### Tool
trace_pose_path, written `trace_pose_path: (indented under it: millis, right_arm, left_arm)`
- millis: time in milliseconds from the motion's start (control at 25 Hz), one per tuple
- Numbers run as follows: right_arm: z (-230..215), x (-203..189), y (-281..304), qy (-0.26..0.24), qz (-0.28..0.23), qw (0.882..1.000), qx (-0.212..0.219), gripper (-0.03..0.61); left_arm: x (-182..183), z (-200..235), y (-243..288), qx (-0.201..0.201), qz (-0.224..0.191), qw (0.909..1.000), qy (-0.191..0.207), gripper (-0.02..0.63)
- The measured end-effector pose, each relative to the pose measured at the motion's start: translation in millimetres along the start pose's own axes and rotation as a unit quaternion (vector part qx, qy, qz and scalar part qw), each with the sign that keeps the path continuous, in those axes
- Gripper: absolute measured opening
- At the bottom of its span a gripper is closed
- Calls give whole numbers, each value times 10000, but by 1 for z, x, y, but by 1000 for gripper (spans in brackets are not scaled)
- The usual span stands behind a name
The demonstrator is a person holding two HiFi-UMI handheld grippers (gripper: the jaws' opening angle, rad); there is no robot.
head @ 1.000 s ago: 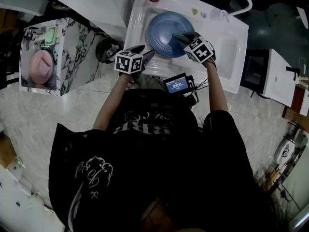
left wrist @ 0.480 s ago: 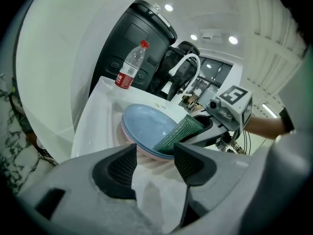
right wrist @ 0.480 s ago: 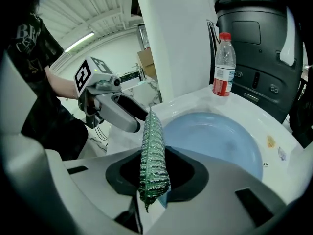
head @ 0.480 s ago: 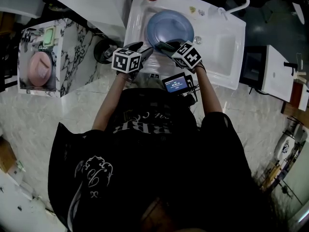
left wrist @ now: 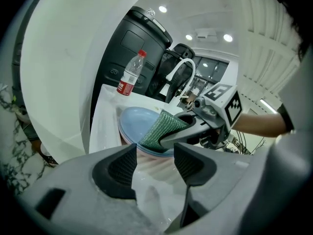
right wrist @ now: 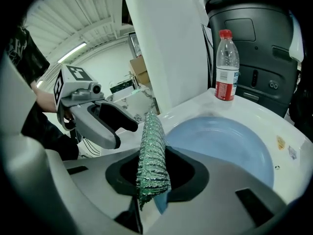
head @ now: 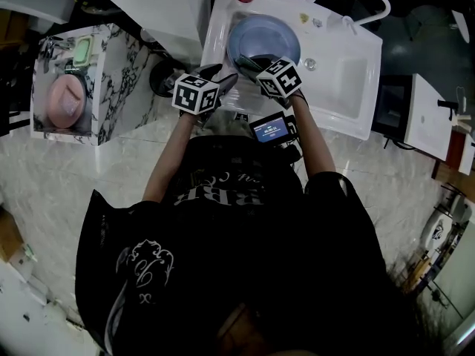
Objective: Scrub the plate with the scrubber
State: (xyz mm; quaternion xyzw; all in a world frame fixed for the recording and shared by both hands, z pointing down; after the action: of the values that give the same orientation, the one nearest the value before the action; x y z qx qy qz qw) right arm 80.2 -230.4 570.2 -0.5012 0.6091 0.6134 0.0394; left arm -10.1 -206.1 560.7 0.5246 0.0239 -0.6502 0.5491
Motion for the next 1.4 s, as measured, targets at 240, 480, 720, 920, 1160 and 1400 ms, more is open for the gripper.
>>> trace_pose_path:
  millis: [240, 480, 720, 920, 1160, 1400]
  right_arm:
    - [-7, 3, -8, 84, -219, 9986, -472, 92]
    - [8, 29, -47, 262, -1090, 9861, -1227, 92]
    - [62, 43, -88, 497, -1968, 9627, -1792, 92]
    - [117, 36, -108, 723, -2391, 9446, -2127, 92]
    - [170, 14, -119, 883, -2419, 9367, -2372, 92]
    - [195, -6, -128, 1053, -2405, 9352, -2376, 92]
  left_arm:
    - [5, -4, -21, -166, -177, 9994, 232, 233]
    - [14, -20, -54, -503, -482, 9942, 815, 232]
    - [22, -46, -97, -964, -834, 9816, 1423, 230]
    - [15, -70, -134, -1338, -1070, 9700, 1722, 207]
    - [-5, -90, -159, -1638, -1219, 9625, 1786, 102]
    - [-16, -109, -172, -1700, -1265, 9594, 1864, 100]
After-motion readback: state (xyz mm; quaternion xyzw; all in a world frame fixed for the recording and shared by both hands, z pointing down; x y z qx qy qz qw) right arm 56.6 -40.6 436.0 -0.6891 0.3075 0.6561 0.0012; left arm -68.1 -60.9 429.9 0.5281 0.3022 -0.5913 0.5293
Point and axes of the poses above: the fingertips, and each gripper's own axes: y forward along the fingers, z to its left, x out of its top, the point moved 4 cm from there along -y, backward along the fingers, and after that the axes turned 3 degrees about x, right-handed, at the moved point
